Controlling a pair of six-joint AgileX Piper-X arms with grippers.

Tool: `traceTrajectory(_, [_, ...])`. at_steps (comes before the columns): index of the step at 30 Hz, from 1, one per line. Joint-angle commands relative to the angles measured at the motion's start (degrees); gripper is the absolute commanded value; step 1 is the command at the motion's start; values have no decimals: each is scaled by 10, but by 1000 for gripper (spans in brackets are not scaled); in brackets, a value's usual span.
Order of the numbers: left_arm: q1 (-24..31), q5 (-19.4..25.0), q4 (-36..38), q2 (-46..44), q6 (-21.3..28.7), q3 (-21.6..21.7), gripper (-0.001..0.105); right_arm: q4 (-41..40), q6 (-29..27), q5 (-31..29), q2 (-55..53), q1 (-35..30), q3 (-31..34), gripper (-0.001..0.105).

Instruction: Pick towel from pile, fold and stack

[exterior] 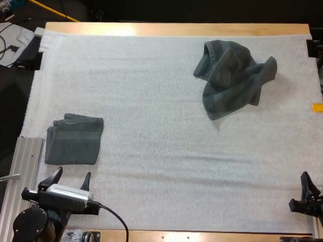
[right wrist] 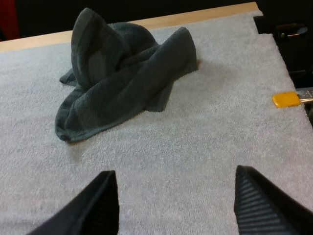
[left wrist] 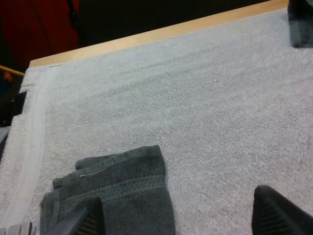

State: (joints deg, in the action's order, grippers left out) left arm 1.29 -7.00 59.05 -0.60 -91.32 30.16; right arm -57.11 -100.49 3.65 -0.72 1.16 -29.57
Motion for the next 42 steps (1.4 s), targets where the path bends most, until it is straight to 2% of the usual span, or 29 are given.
traceTrajectory(1, [-1, -2, -7, -79, -3, 1, 60, 1, 0, 2, -22, -2, -1, 51])
traceTrajectory(21, [-3, -11, -10, -81, -6, 1, 61, 1, 7, 1, -25, -1, 1, 51])
traceTrajectory(26, [-2, -50, -18, -76, -13, 7, 61, -3, 14, 16, -24, -1, -4, 51])
traceTrajectory(33, [-4, -142, -27, -53, -32, 26, 61, -13, 19, 65, -7, -1, -30, 51])
traceTrajectory(36, [-10, -158, -28, -34, -37, 37, 61, -15, 18, 93, 15, -2, -51, 51])
traceTrajectory(38, [-13, -151, -35, -47, -35, 32, 61, -13, 20, 84, -5, -1, -46, 52])
traceTrajectory(42, [-46, -169, -48, -3, -39, 53, 61, -16, 21, 144, 36, 1, -82, 52])
